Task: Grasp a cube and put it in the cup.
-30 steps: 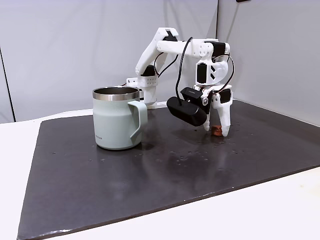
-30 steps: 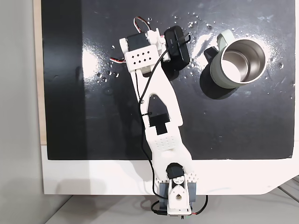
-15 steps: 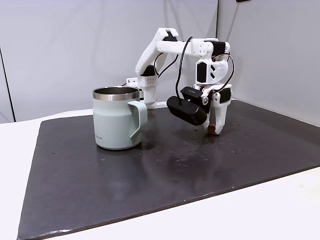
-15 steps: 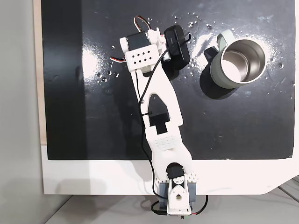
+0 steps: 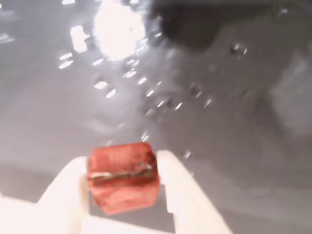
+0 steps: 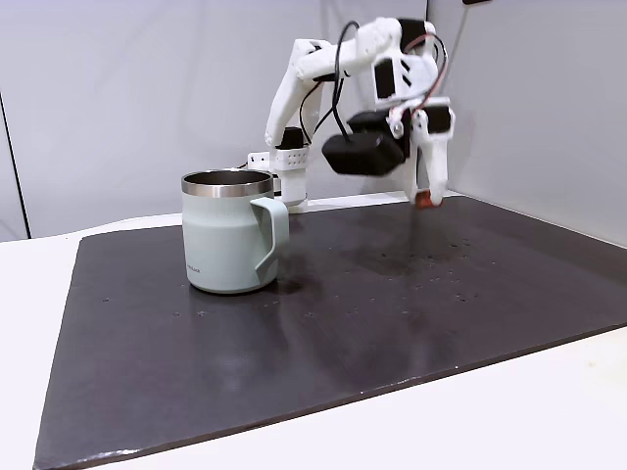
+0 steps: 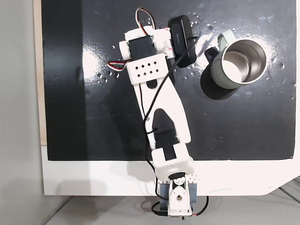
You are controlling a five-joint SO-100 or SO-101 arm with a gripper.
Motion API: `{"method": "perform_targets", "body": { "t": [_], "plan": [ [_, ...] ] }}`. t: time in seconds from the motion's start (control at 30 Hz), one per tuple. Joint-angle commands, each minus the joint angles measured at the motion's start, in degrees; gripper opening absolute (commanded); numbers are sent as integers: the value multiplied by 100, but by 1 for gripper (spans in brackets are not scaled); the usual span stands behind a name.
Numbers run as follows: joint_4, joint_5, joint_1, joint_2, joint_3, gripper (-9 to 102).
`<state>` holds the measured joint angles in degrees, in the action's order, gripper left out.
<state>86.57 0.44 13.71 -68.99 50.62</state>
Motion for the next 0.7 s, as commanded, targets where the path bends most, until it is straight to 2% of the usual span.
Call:
{"method": "perform_targets", "body": {
  "t": [0.0,0.27,0.5,0.67],
  "plan": [
    [-123,114,-220,-1178,167,3],
    [-334,185,-765,-2338,571,3],
    [-141,167,-1125,-2549,527,3],
    [202,229,-1828,-2646,299,2]
  ]
}}
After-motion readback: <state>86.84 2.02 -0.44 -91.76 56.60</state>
